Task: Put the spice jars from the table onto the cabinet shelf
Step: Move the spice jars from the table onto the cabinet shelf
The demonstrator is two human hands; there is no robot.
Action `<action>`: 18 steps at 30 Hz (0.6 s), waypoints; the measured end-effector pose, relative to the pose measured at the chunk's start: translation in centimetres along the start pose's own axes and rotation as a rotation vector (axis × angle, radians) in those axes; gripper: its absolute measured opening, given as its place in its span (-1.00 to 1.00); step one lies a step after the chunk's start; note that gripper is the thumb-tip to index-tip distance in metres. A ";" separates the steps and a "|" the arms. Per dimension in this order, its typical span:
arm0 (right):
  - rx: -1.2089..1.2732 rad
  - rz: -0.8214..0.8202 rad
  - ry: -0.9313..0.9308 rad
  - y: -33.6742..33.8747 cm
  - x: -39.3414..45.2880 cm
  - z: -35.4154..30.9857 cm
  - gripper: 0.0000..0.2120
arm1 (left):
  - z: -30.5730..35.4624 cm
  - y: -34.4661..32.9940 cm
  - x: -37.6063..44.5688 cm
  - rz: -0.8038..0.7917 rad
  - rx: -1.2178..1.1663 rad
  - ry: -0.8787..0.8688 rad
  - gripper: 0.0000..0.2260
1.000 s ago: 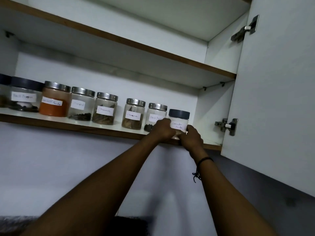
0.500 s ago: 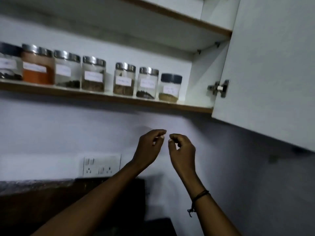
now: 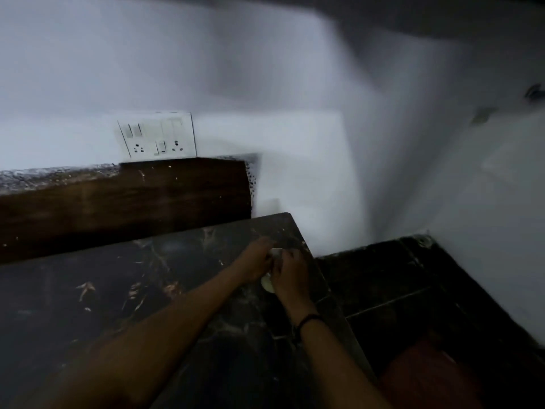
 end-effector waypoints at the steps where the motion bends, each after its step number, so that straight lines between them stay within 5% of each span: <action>1: 0.012 -0.020 -0.049 -0.7 -0.6 1.5 -0.68 | -0.7 -1.9 -0.3 -0.065 0.062 0.035 -0.55; 3: 0.038 -0.097 -0.159 -2.3 -1.6 4.2 -0.51 | -1.7 -4.4 -1.2 -0.185 0.068 0.086 -0.40; 7: 0.120 -0.199 -0.208 -4.8 -2.7 6.5 -0.20 | -2.5 -5.7 -1.6 -0.208 -0.293 0.238 -0.35; 13: 0.183 -0.093 -0.144 -4.5 -2.5 6.6 -0.39 | -1.6 -5.3 -2.0 -0.142 -0.702 0.478 -0.33; 18: 0.143 0.029 -0.042 -2.6 -1.4 4.4 -0.32 | -1.1 -3.0 -3.1 0.008 -0.750 0.486 -0.65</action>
Point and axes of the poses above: each hand's wrist, its own x-axis towards the middle knuckle, its own y-axis out of the back of the hand, z = x × y, the point moved 8 cm from there along x, towards the middle knuckle, and after that the axes turned 14 degrees about x, right-handed, at the moved point
